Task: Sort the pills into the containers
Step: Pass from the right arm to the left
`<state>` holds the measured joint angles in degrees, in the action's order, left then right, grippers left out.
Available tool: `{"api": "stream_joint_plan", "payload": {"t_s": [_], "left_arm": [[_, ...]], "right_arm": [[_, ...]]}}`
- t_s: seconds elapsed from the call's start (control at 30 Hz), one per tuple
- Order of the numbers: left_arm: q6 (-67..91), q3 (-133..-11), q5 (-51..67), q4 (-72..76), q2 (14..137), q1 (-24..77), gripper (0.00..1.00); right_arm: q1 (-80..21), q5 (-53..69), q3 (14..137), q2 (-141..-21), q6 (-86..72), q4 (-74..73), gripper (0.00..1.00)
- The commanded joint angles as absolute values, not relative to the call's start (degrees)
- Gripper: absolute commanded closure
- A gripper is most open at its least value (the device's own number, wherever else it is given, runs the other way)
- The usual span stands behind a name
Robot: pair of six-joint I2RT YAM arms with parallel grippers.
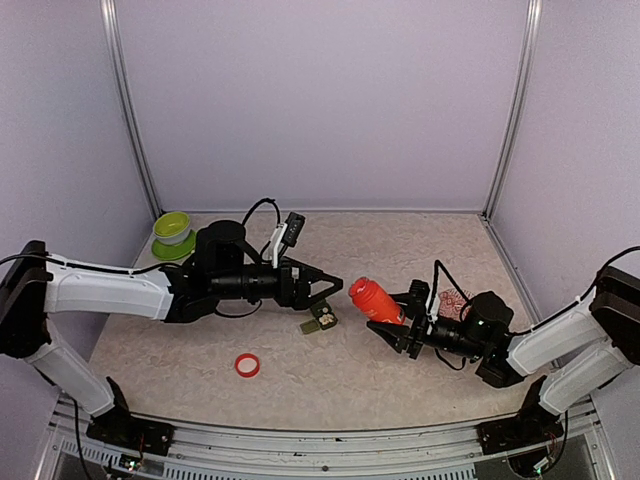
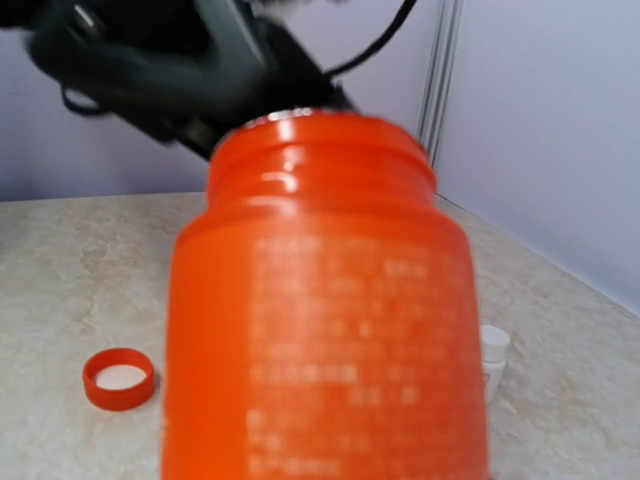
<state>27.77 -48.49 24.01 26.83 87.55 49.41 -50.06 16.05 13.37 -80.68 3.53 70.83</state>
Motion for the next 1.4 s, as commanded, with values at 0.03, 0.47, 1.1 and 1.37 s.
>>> {"api": "stream_joint_plan", "payload": {"t_s": [0.03, 0.47, 1.1, 1.37], "left_arm": [[24.9, -51.3, 23.9, 19.9, 86.9, 53.0, 0.01], [23.4, -56.9, 24.9, 17.3, 91.4, 55.4, 0.01], [22.9, -57.3, 28.2, 19.8, 92.6, 55.4, 0.32], [23.4, -56.7, 29.6, 21.8, 92.7, 55.4, 0.43]], "right_arm": [[-50.4, 17.8, 14.3, -80.0, 3.6, 73.3, 0.61], [-50.7, 20.0, 15.9, -78.5, 3.8, 68.0, 0.60], [-51.1, 19.1, 17.2, -80.5, 3.4, 66.0, 0.60], [-51.1, 18.4, 17.8, -81.4, 3.2, 65.6, 0.60]]}}
